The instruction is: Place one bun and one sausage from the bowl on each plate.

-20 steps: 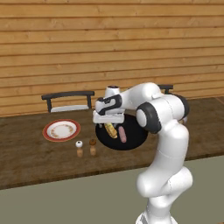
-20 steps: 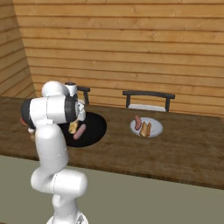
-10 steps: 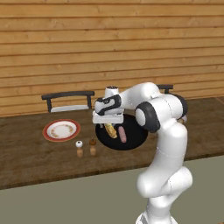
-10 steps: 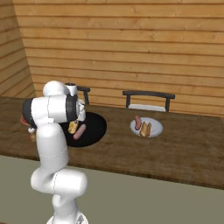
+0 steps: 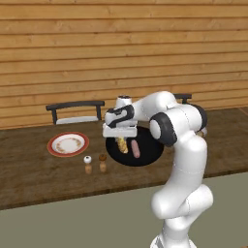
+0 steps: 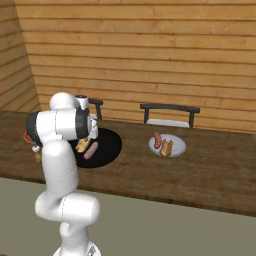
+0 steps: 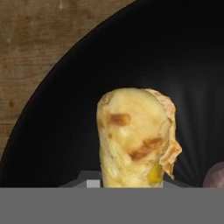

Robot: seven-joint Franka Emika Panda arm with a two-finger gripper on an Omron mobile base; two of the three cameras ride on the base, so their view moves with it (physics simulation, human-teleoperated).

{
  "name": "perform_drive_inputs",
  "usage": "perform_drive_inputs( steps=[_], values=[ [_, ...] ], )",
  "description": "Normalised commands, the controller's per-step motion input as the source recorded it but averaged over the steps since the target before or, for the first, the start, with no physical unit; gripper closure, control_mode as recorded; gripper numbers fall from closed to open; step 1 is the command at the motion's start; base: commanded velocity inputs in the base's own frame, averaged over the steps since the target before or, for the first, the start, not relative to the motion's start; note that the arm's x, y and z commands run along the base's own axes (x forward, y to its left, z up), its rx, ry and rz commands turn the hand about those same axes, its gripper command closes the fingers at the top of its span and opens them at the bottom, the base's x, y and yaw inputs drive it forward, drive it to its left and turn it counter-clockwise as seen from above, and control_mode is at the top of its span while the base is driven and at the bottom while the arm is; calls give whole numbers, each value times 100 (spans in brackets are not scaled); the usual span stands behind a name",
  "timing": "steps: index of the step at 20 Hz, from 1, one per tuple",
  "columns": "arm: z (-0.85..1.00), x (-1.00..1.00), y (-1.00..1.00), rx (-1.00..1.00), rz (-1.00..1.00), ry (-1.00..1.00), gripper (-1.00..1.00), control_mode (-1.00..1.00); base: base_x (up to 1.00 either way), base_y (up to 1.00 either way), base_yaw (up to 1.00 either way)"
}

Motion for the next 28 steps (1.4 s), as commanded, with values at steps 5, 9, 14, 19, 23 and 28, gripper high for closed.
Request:
perform_drive_inputs(
  steps=[5,9,14,19,23,28],
  values=[
    [59,-45,6,0,0,0,100,-100,0,0,0],
    [68,-72,11,0,-1,0,100,-100,0,0,0],
    [24,-63,24,10,-3,-2,100,-100,0,0,0],
    [45,-8,47,17,-6,-2,100,-100,0,0,0],
    [56,6,38,4,-12,-3,100,-100,0,0,0],
    [7,23,49,0,-7,0,100,-100,0,0,0]
  ],
)
